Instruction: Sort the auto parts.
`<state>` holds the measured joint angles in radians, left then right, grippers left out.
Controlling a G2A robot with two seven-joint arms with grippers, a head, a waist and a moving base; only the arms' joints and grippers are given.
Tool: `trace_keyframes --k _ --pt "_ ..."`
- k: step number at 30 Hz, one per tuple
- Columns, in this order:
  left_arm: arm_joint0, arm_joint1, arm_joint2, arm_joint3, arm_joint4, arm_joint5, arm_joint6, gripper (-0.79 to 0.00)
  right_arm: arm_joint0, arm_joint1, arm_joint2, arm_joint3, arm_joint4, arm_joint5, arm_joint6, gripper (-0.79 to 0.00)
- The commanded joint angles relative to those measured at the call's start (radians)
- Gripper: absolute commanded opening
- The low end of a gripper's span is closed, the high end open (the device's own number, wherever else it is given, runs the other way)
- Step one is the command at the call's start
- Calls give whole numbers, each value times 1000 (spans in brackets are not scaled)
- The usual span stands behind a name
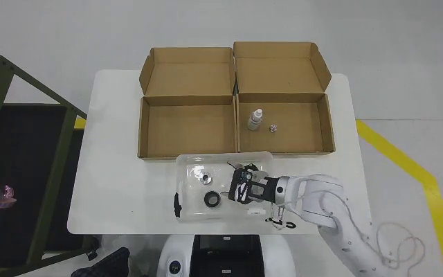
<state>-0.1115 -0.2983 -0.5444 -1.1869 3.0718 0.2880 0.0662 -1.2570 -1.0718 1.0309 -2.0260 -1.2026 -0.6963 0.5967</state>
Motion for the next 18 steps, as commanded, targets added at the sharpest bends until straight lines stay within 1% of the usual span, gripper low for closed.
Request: trace_keyframes --k 1,11,18 --pt "0 0 0 0 0 0 0 0 3 -2 -19 6 -4 -6 5 -252" --pt "0 0 0 0 0 0 0 0 34 -10 -95 39 -18 -32 29 -252" --pt "0 0 0 0 0 0 0 0 84 -25 -161 106 -13 -27 47 -265"
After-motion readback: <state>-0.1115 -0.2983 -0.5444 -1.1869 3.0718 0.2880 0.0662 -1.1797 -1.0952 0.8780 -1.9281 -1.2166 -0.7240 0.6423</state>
